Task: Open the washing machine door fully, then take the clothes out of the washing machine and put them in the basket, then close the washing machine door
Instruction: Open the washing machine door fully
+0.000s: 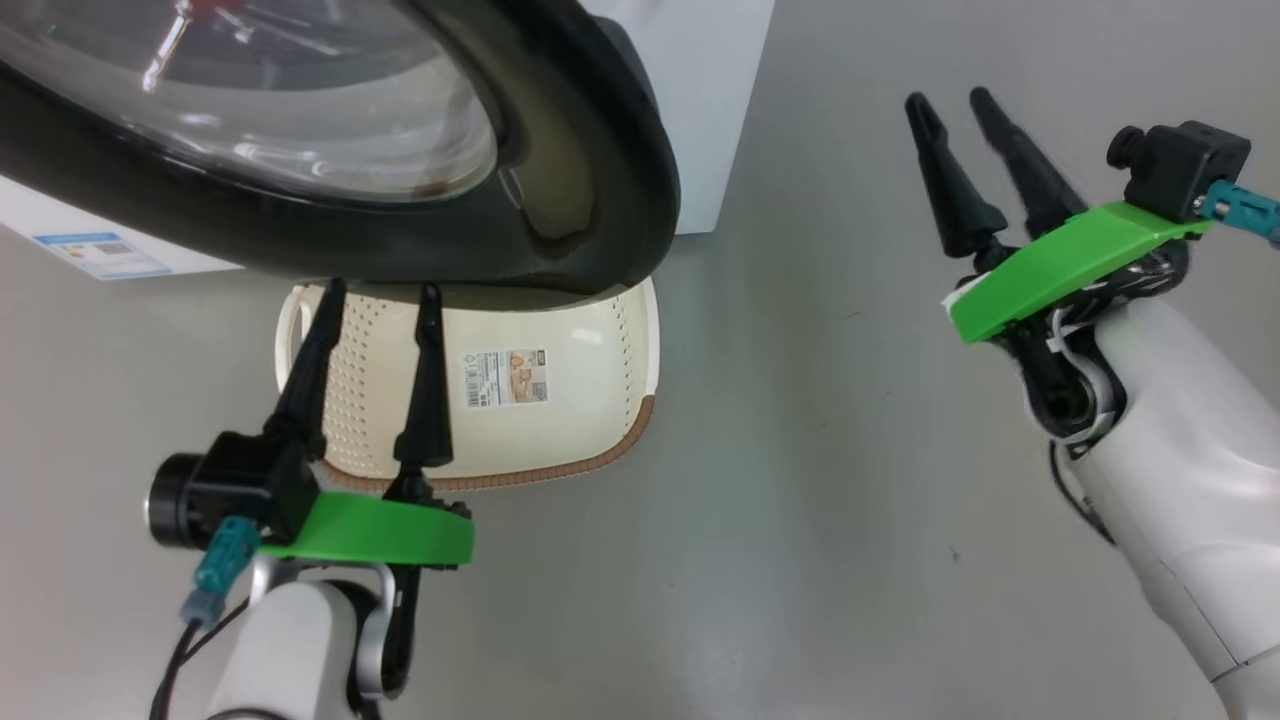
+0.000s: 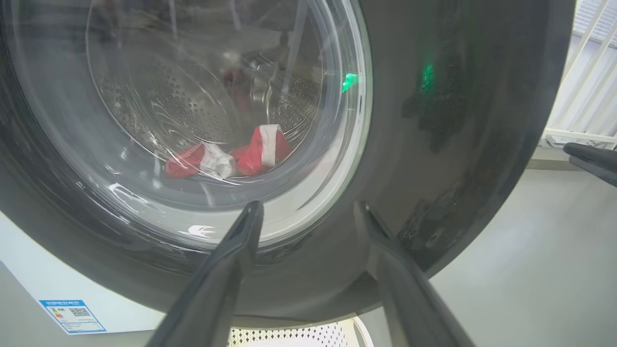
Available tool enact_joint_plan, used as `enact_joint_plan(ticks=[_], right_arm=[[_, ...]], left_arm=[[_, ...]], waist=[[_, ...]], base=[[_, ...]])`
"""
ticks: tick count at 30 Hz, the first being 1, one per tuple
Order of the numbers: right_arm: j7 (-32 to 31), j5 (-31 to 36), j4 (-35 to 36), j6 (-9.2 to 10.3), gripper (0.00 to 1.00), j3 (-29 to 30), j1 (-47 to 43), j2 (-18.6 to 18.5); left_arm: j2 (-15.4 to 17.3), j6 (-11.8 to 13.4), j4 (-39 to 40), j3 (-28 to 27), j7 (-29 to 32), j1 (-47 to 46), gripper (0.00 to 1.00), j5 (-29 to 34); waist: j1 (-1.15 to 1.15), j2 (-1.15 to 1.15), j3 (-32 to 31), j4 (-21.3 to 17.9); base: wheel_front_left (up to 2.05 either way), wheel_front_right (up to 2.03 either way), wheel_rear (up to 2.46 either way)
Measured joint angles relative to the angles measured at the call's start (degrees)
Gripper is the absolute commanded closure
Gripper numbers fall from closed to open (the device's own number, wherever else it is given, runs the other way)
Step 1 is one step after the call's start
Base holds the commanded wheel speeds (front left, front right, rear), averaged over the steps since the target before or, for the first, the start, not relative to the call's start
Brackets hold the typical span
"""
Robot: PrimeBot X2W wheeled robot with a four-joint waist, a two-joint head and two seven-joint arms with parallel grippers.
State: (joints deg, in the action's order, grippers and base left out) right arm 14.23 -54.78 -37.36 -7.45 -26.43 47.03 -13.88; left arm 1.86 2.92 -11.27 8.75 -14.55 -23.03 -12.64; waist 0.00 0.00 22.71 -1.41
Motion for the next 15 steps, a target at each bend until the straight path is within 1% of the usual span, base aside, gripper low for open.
enact_joint_plan(ticks=[2,4,8,12,15], right_arm=[[0.1,5.1,0.4,0.0,0.0,2.6,-0.3,0.0],[0.2,11.6,3.1,0.0,0.0,6.8,-1.2,0.1],[0.4,23.6,9.4,0.0,0.0,13.6,-6.0,2.7],[0.4,31.7,15.7,-0.01,0.0,18.4,-11.6,5.8],[0.4,36.2,20.0,-0.01,0.0,21.1,-14.9,7.1]], left_arm=[[0.0,0.0,0.7,-0.7,0.0,0.6,0.0,0.0],[0.0,0.0,1.1,-1.2,0.0,1.0,0.0,0.0],[0.0,0.0,1.7,-1.4,0.0,1.1,0.0,0.0],[0.0,0.0,2.1,-1.5,0.0,1.1,0.0,0.0],[0.0,0.1,2.7,-1.5,0.0,1.1,0.0,0.0]], waist=[[0.0,0.0,-0.2,-0.3],[0.0,0.0,-0.2,-0.7],[0.0,0.0,-0.3,-0.9],[0.0,0.0,-0.5,-0.8],[0.0,0.0,-0.6,-0.7]], base=[[0.0,0.0,0.0],[0.0,0.0,0.0],[0.0,0.0,0.0],[0.0,0.0,0.0],[0.0,0.0,0.0]])
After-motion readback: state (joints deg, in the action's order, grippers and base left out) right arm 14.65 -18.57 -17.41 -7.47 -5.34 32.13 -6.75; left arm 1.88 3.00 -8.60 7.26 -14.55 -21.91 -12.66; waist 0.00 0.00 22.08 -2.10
